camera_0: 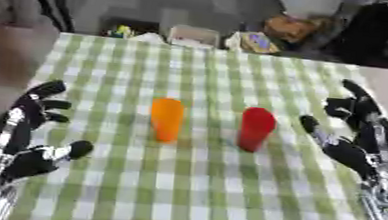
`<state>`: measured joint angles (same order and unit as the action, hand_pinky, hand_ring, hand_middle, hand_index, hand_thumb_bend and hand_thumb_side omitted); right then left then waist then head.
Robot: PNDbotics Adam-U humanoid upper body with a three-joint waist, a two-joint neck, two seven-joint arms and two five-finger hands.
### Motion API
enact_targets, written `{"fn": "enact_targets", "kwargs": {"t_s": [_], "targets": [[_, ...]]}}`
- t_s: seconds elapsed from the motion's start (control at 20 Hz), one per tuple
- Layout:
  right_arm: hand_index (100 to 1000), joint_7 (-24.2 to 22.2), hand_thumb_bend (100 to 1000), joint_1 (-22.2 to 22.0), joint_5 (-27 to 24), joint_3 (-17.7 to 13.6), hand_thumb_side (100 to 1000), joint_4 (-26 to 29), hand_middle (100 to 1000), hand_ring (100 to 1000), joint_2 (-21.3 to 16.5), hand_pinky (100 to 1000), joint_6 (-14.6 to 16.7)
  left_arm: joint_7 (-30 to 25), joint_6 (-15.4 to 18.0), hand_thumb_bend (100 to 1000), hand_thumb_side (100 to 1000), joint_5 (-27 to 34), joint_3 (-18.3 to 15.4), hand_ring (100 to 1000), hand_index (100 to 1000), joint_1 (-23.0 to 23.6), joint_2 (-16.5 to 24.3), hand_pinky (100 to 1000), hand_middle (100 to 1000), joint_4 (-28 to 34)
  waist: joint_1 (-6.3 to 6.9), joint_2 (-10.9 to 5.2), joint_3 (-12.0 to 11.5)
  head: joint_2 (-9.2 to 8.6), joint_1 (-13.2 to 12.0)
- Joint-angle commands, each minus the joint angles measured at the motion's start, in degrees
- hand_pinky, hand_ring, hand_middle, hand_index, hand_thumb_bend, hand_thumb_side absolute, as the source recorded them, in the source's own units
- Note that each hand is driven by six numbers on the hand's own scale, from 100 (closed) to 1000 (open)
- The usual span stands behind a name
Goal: Pour the contents of one cup into another cup.
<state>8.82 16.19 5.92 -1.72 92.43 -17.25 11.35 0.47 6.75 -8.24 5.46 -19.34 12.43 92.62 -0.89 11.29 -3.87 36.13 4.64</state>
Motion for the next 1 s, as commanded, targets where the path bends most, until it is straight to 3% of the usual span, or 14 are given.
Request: {"fn": "enact_targets", "kwargs": {"t_s": [0.05, 0.6, 1.0], "targets": [[929, -0.2, 614, 0.94, -0.38, -0.04, 295, 0.56, 532, 784, -0.5, 721, 0.05, -0.74, 0.25, 932, 421, -0.79, 0.91, 731, 830, -2.2, -0.16, 635, 870, -2.2, -0.02, -0.87, 0.11, -0.74, -0.08], [929, -0.53, 609, 1.08, -0.5, 0.3, 298, 0.5, 532, 784, -0.32, 721, 0.11, 0.77, 2.01, 836, 395, -7.14, 3.2, 702, 817, -11.07, -4.64, 610, 847, -15.26, 0.09, -0.81, 1.23, -1.36, -0.45], [929, -0.88, 608, 1.29, -0.62, 0.6, 300, 0.51, 531, 784, -0.13, 720, 0.16, 4.5, 3.21, 799, 391, -12.78, 2.89, 685, 810, -16.27, -7.71, 593, 834, -25.07, -0.17, -0.56, 2.39, -1.88, -1.0]]}}
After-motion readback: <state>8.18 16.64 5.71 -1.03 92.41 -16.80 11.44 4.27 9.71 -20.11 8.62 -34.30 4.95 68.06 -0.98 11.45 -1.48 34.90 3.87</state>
